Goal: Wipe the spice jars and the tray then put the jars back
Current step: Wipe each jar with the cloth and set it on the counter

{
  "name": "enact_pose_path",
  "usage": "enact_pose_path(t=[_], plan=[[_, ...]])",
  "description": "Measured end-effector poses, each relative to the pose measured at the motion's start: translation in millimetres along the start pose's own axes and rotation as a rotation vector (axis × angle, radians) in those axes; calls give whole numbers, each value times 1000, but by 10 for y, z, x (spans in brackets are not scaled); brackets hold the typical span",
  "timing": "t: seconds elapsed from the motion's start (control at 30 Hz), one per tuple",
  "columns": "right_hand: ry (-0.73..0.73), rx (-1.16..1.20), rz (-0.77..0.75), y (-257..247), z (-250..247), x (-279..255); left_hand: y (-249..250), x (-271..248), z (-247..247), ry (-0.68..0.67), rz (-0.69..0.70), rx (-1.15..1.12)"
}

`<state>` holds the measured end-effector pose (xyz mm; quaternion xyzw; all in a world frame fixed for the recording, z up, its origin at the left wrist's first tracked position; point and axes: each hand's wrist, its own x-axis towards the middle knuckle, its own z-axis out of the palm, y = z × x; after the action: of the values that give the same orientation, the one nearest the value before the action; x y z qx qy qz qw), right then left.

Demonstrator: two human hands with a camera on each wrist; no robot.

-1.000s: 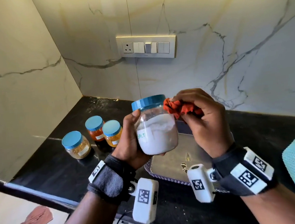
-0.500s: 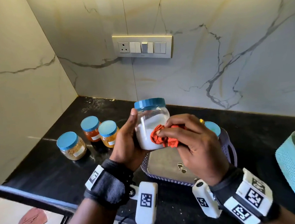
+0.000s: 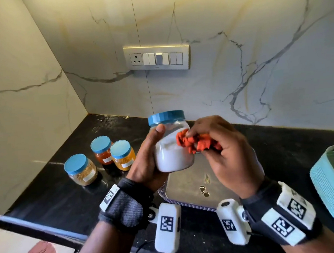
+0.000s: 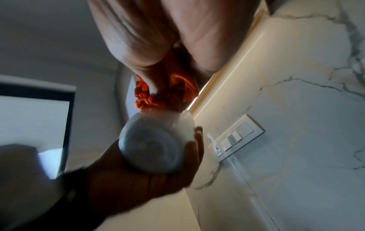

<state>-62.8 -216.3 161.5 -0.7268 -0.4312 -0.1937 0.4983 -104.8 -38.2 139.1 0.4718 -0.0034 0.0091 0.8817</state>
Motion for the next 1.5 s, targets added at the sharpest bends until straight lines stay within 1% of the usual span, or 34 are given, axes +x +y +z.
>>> enact_pose_path(t=[0.1, 0.2, 0.27, 0.37, 0.4, 0.47, 0.6, 0.67, 0.73, 0.87, 0.9, 1.0, 1.07, 1.13, 1.2, 1.23, 1.3, 1.4, 1.47, 1.5], plan=[[-67, -98, -84, -78, 27, -245, 20, 33, -27, 14, -5, -55], [-54, -122, -140, -48, -13, -252, 13, 21, 13, 19, -3, -72], [30, -64, -92, 33, -45, -95, -4, 14, 73, 11, -5, -55], [146, 109, 72, 162, -39, 161, -22, 31, 141, 16, 24, -17], [148, 142, 103, 175, -35, 203, -4, 43, 156, 21, 29, -20], [91, 140, 109, 138, -27, 176, 61, 58, 147, 11, 41, -48], [-2, 29, -45, -66, -9, -82, 188, 60, 74, 38, 80, -104], [-1, -14, -108, -92, 39, -139, 208, 59, 78, 55, 113, -133], [10, -69, -136, -45, 55, -113, 214, 65, 83, 53, 101, -135], [-43, -177, -162, 10, 99, -89, 268, 43, 46, 65, -11, -15], [-56, -210, -175, 10, 116, -101, 258, 35, 41, 73, -18, 13], [-53, -263, -216, 27, 125, -40, 162, 17, 38, 111, 64, 116], [0, -228, -160, 86, 103, 118, 113, 30, 44, 132, 89, 112], [65, -155, -58, 165, 74, 298, 78, 64, 20, 117, 98, 104], [76, -109, -12, 181, 47, 373, 90, 82, 20, 109, 112, 100], [61, -109, -24, 160, 40, 346, 108, 80, 27, 106, 122, 91], [-2, -127, -100, 59, 39, 186, 150, 78, 48, 120, 103, 35], [-115, -247, -242, -61, 88, -82, 179, 74, 15, 134, 112, 2], [-114, -297, -280, -21, 74, -70, 180, 78, 15, 127, 110, -1], [-87, -284, -261, 9, 58, -11, 171, 71, 37, 115, 98, -9]])
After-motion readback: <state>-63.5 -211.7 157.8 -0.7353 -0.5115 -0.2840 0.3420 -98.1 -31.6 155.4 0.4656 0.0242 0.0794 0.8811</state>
